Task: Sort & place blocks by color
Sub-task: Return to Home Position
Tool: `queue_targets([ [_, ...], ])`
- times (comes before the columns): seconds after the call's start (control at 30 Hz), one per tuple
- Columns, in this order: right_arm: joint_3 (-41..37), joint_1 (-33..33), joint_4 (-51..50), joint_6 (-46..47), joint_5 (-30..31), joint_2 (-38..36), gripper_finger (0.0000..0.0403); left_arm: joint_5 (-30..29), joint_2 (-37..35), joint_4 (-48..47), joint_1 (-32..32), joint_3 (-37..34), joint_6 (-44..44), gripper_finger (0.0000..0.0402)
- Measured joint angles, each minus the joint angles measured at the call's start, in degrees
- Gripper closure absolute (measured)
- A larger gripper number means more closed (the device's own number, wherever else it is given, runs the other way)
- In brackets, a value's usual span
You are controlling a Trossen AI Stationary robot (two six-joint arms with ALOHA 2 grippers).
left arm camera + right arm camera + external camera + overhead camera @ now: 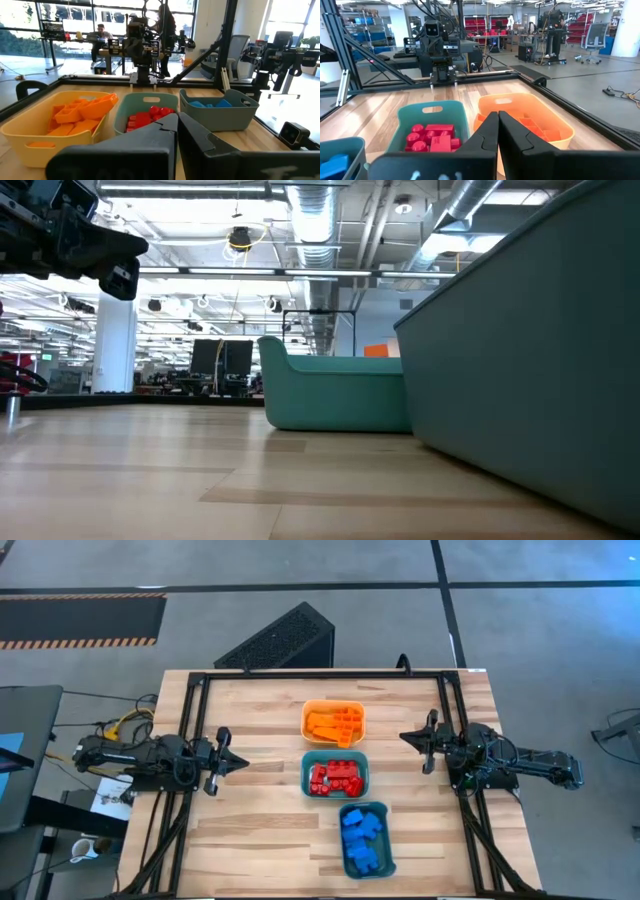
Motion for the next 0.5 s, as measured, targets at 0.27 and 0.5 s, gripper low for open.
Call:
queue_targets([
  [0.27,0.0,0.0,0.0,0.0,0.0,0.0,0.0375,0.0,0.0,0.0,0.0,0.0,0.0,0.0401],
  [0.5,0.0,0.0,0.0,0.0,0.0,0.0,0.0375,0.0,0.0,0.0,0.0,0.0,0.0,0.0401],
])
